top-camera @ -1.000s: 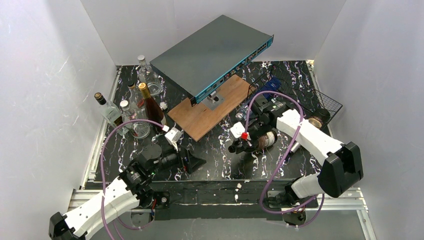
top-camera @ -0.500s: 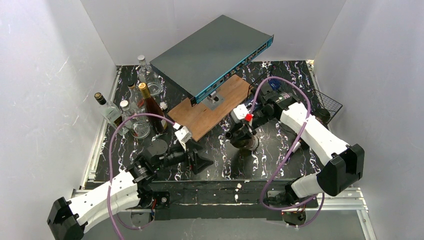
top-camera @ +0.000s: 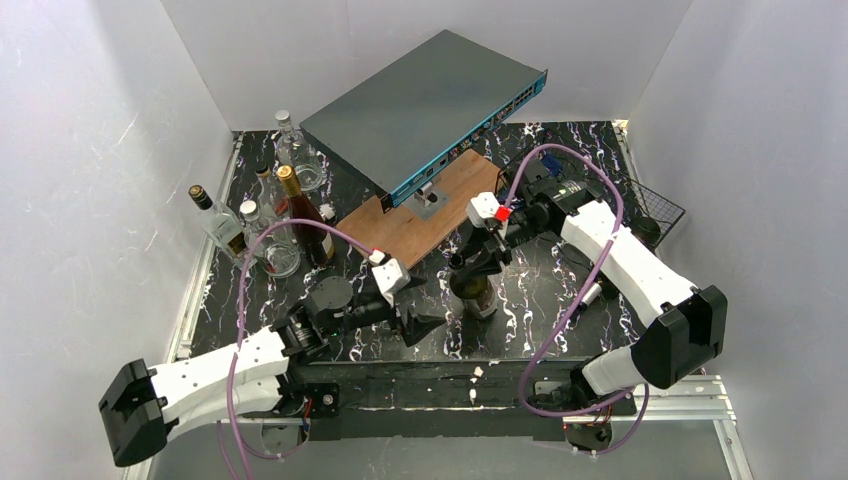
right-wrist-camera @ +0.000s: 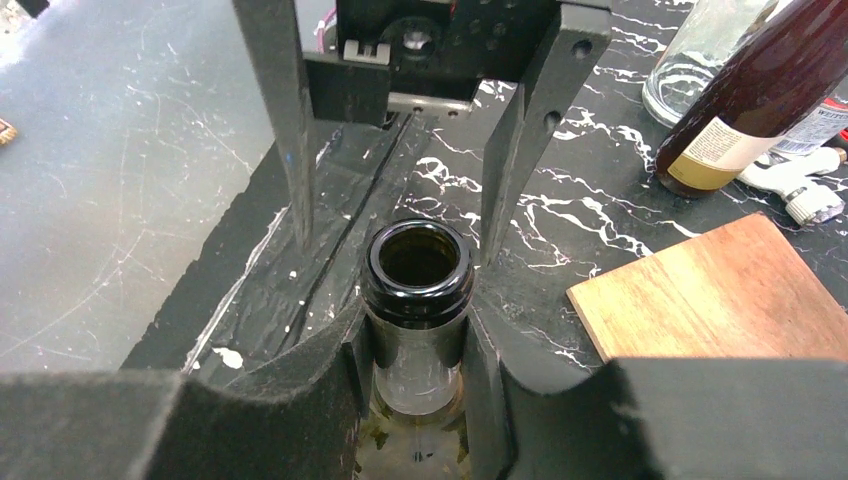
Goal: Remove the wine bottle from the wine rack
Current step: Place the wine bottle at the center of the board.
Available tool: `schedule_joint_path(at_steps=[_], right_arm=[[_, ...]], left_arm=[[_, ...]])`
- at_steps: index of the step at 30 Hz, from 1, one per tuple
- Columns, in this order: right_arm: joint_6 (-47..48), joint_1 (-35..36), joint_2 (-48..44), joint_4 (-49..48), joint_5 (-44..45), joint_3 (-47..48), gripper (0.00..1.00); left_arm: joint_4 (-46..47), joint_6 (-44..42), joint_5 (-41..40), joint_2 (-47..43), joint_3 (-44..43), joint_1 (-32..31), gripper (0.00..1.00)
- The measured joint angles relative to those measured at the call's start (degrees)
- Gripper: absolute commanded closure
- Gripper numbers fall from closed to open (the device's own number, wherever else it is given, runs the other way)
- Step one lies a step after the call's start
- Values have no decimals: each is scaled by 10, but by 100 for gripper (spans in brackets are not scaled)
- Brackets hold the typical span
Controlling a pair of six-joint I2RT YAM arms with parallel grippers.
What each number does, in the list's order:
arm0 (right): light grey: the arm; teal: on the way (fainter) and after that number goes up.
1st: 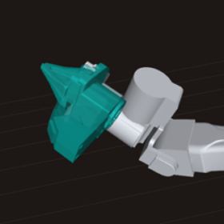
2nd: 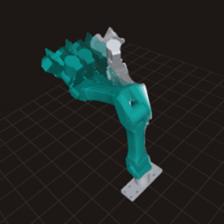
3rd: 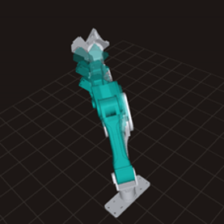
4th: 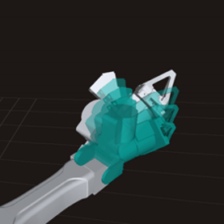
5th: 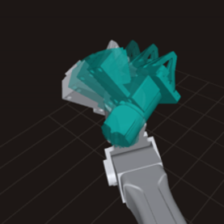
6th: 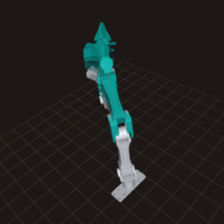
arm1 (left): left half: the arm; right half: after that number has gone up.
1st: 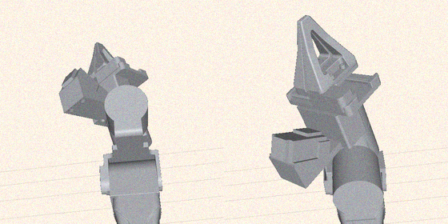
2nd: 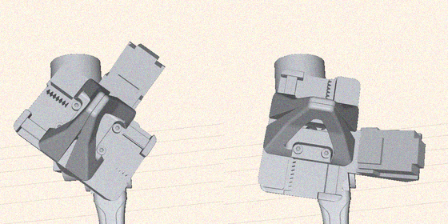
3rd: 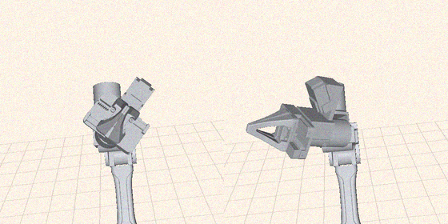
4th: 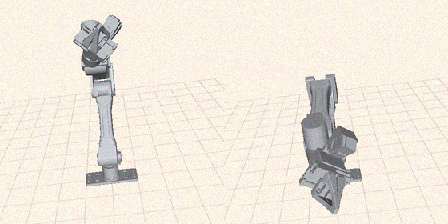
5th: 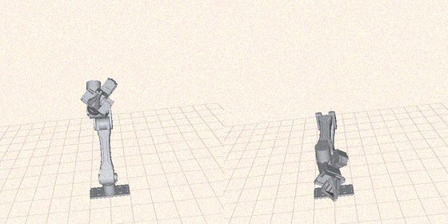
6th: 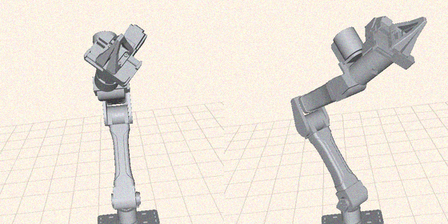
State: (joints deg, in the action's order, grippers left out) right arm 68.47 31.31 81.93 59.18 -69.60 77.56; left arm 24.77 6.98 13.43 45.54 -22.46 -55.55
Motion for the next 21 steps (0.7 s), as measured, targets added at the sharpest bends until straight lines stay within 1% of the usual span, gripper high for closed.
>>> schedule_joint_path(at_steps=[6, 12, 16, 19, 21], right_arm=[[-10, -7, 0, -8, -18, 0, 96], [-12, -15, 0, -19, -26, -5, 87], [-16, -24, -5, -38, -39, -28, 84], [-22, -30, -19, -55, -48, -47, 78], [-24, -37, -31, -64, -52, -59, 70]], left_arm=[[47, -39, -49, 66, -27, -43, 2], [92, -71, -90, 118, -40, -74, 2], [119, -90, -111, 140, -42, -88, 2], [138, -102, -124, 150, -42, -93, 2], [150, -106, -130, 151, -42, -94, 2]])
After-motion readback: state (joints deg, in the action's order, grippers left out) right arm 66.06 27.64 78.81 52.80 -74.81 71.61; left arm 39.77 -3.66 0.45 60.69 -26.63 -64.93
